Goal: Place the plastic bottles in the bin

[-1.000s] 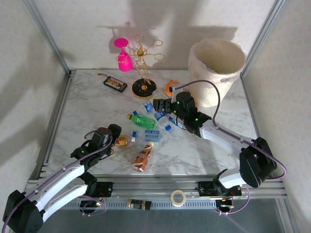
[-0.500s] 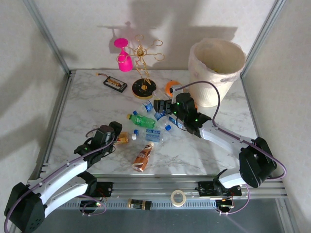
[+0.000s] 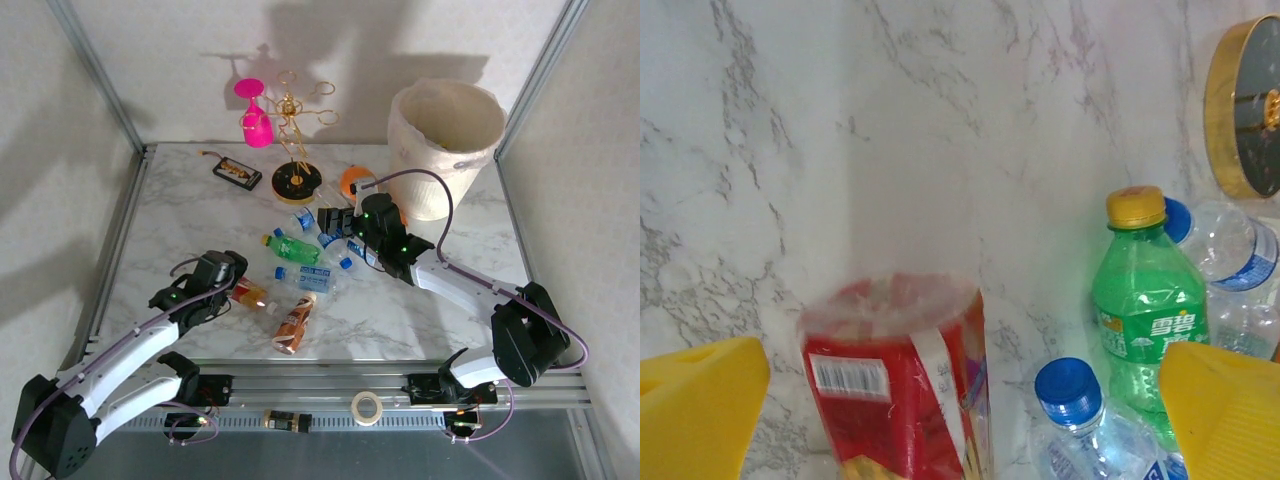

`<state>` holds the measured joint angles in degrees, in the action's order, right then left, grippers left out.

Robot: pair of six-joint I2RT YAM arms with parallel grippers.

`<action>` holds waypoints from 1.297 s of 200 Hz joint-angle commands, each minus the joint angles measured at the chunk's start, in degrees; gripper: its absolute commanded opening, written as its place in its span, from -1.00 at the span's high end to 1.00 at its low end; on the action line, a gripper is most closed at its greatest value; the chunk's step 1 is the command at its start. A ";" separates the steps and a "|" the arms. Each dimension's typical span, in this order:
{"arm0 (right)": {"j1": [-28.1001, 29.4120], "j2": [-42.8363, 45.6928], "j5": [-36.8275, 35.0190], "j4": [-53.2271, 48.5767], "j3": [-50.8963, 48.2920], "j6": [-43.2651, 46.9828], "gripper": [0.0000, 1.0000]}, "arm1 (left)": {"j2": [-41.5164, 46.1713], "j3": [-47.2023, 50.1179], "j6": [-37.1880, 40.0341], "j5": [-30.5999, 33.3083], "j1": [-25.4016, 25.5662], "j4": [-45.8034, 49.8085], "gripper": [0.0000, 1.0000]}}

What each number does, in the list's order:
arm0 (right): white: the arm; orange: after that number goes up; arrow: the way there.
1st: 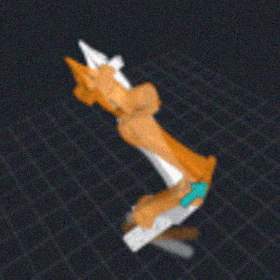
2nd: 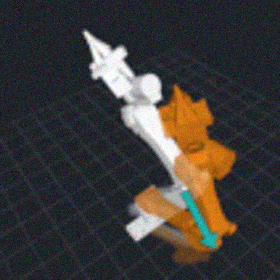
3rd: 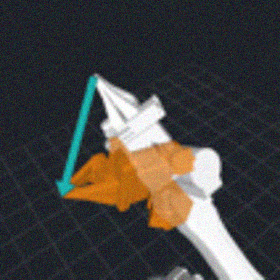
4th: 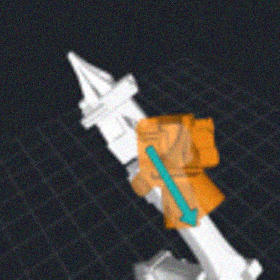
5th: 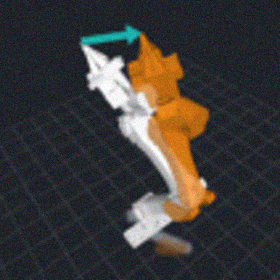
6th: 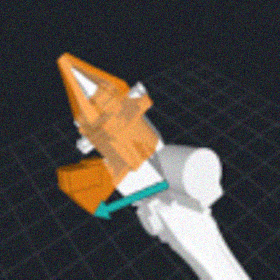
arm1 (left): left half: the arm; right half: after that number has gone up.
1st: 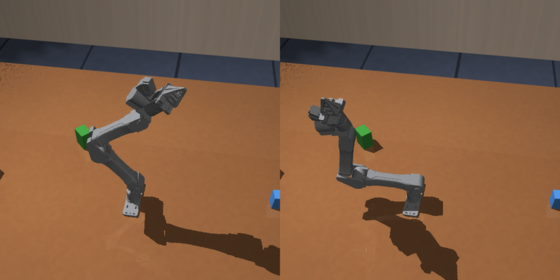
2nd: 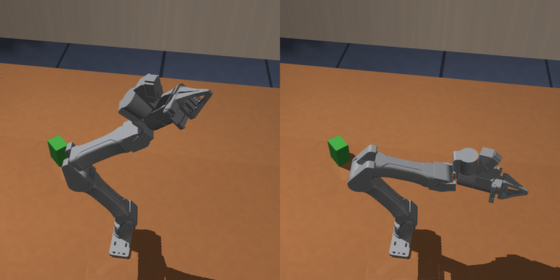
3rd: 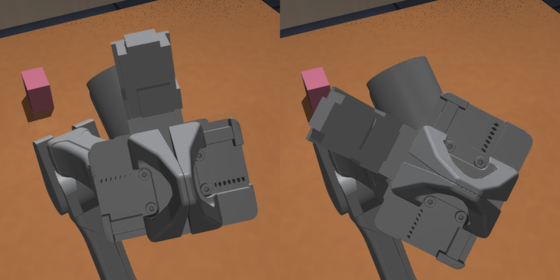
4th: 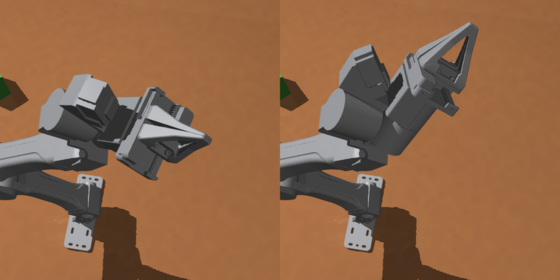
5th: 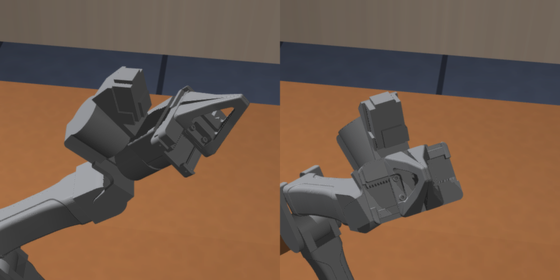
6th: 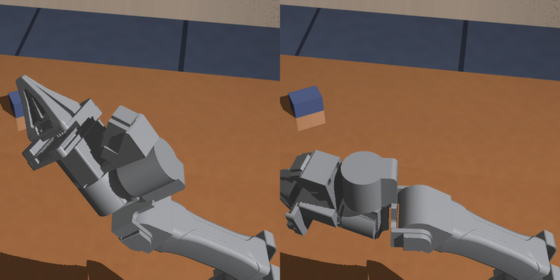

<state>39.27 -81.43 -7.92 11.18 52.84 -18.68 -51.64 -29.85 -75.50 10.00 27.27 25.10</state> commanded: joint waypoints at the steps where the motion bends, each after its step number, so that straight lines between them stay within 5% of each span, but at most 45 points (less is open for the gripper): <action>1: 0.28 0.90 -1.22 0.86 -0.90 -0.31 -0.98 | -1.11 1.67 -2.30 -2.67 -0.47 -0.67 -0.99; 63: 0.24 0.45 -0.17 1.04 -1.60 -1.53 -0.98 | -2.80 6.69 -5.09 -5.43 0.48 -6.76 -0.99; 135: 0.28 0.04 -0.03 1.26 -1.73 -2.81 -0.98 | -3.01 12.59 -2.41 -1.21 1.30 -12.06 -0.85; 191: 0.24 -0.89 -9.09 1.17 -3.56 -9.38 -0.97 | -5.38 13.69 1.59 -0.26 1.30 -16.84 -0.61; 259: 0.25 -1.77 1.32 4.65 -4.79 -7.61 -0.98 | -5.03 13.38 2.48 3.71 1.30 -19.70 -0.32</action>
<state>39.27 -82.85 -11.84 11.75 49.36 -26.81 -56.84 -16.73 -74.30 9.17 28.42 6.70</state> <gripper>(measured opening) 0.987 0.687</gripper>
